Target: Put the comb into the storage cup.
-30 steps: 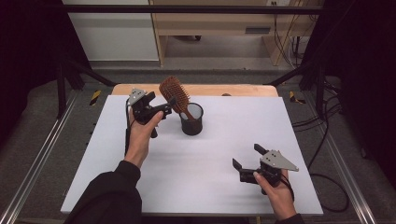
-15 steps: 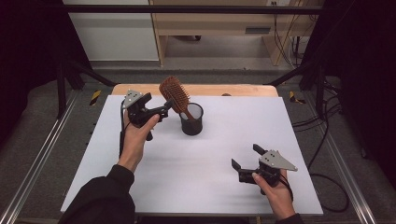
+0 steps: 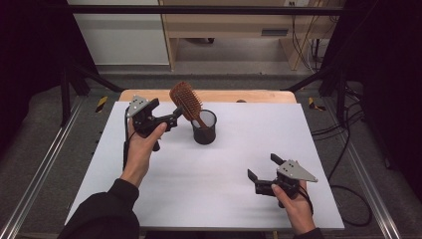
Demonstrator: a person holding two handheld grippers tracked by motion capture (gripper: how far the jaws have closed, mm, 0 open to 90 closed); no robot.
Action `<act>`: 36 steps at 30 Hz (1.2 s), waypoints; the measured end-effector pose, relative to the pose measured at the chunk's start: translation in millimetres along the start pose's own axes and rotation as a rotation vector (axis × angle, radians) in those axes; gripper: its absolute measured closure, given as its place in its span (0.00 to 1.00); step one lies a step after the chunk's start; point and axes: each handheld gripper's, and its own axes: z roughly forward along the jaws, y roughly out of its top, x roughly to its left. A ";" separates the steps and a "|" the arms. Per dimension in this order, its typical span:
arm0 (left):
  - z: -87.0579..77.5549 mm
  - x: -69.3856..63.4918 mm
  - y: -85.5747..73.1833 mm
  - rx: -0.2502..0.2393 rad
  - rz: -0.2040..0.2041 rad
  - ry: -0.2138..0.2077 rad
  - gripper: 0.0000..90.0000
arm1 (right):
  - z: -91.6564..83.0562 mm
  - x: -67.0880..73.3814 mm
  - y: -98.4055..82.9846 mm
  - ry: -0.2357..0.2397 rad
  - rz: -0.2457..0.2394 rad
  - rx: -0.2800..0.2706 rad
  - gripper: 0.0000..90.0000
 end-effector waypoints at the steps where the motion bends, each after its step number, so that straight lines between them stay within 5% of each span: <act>1: -0.9 -0.2 0.5 0.002 0.003 0.000 0.02 | -0.6 -0.5 0.3 0.000 -0.001 -0.003 0.03; 36: -69.8 22.8 34.7 -0.062 0.034 0.068 0.02 | -3.6 -5.9 1.7 -0.022 0.013 -0.006 0.04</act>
